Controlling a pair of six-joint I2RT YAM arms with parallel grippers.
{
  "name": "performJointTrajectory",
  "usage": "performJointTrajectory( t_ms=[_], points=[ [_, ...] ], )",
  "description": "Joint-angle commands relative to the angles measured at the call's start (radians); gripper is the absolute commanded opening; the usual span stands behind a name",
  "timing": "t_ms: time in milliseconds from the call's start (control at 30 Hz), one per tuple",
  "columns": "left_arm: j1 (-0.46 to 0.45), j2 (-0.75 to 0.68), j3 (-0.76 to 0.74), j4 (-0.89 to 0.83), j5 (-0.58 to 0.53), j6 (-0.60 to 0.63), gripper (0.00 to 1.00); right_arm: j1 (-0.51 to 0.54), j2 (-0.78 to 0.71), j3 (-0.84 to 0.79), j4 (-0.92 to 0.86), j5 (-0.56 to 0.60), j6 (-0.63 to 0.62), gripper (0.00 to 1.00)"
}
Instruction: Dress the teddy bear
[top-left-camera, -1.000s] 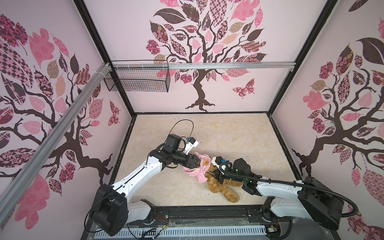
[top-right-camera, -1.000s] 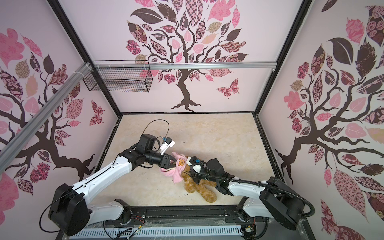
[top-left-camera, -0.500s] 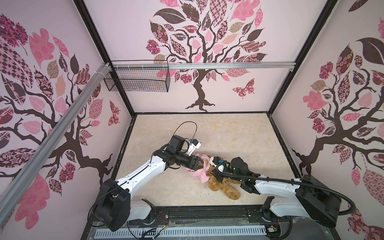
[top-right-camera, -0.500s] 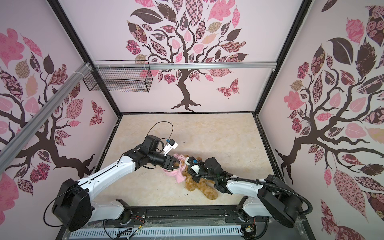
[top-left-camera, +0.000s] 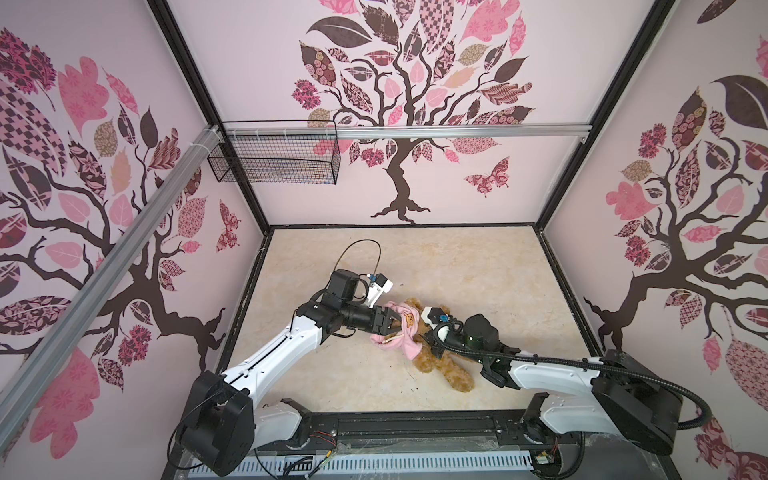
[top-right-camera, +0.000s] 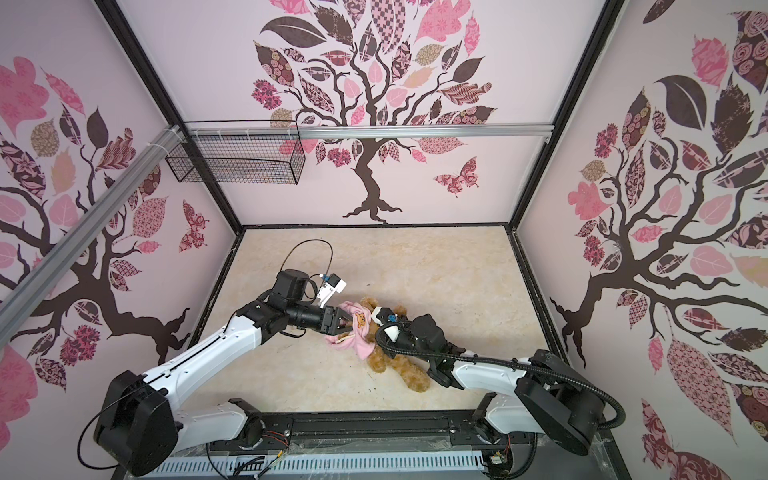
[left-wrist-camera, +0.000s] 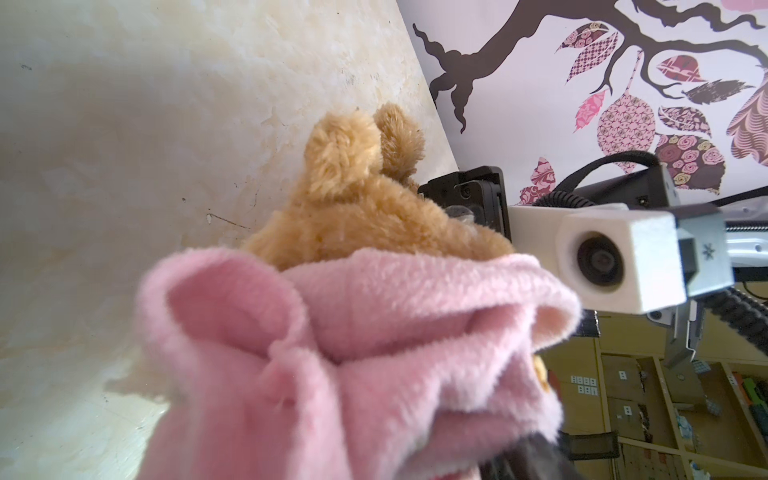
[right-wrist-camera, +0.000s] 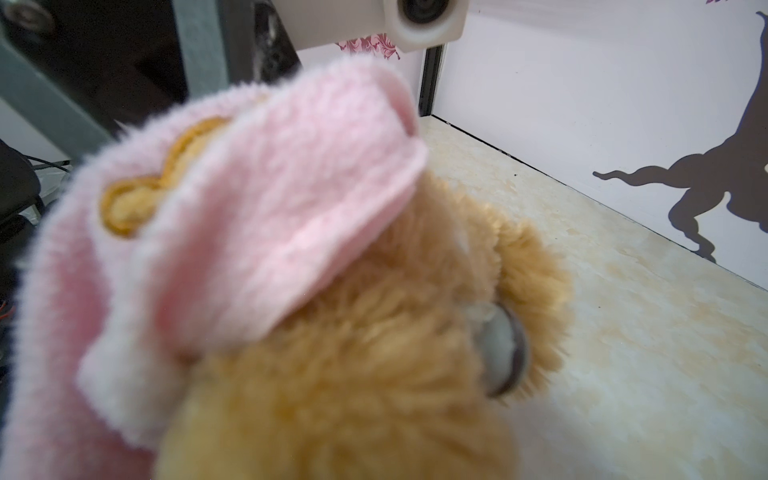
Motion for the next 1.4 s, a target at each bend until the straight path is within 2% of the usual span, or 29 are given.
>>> performJointTrajectory(
  t_ms=[0,167,367,633,767,833,900,1000,1167,1267,1367],
  points=[
    [-0.009,0.008,-0.03,-0.04,0.032,-0.027,0.63,-0.003,-0.026,0.048,0.189,0.012,0.057,0.12],
    [-0.031,0.006,-0.03,-0.013,0.041,-0.046,0.57,-0.003,0.004,0.082,0.172,0.061,0.111,0.11],
    [-0.062,0.017,-0.018,0.098,0.074,-0.089,0.56,-0.002,0.072,0.097,0.216,0.005,0.158,0.13],
    [-0.07,0.038,0.031,0.094,0.077,0.001,0.33,-0.001,0.137,0.103,0.174,-0.07,0.154,0.19],
    [-0.071,0.075,0.076,-0.02,0.026,0.127,0.13,-0.002,0.136,0.102,0.142,-0.045,0.148,0.23],
    [-0.063,0.075,0.101,-0.079,-0.029,0.198,0.11,-0.007,0.117,0.101,0.072,0.016,0.146,0.31],
    [-0.049,0.055,0.11,-0.087,-0.071,0.25,0.07,-0.033,0.087,0.102,-0.028,0.062,0.179,0.43],
    [-0.042,-0.006,0.092,-0.048,-0.165,0.333,0.0,-0.076,0.006,0.08,-0.172,0.063,0.266,0.6],
    [-0.042,-0.135,0.02,0.055,-0.314,0.505,0.0,-0.085,-0.214,0.072,-0.484,0.031,0.324,0.78],
    [-0.046,-0.182,0.015,0.067,-0.383,0.627,0.0,-0.087,-0.375,0.104,-0.665,0.041,0.35,0.83],
    [-0.056,-0.194,0.019,0.063,-0.421,0.734,0.0,-0.087,-0.477,0.16,-0.723,-0.029,0.383,0.82]
  ],
)
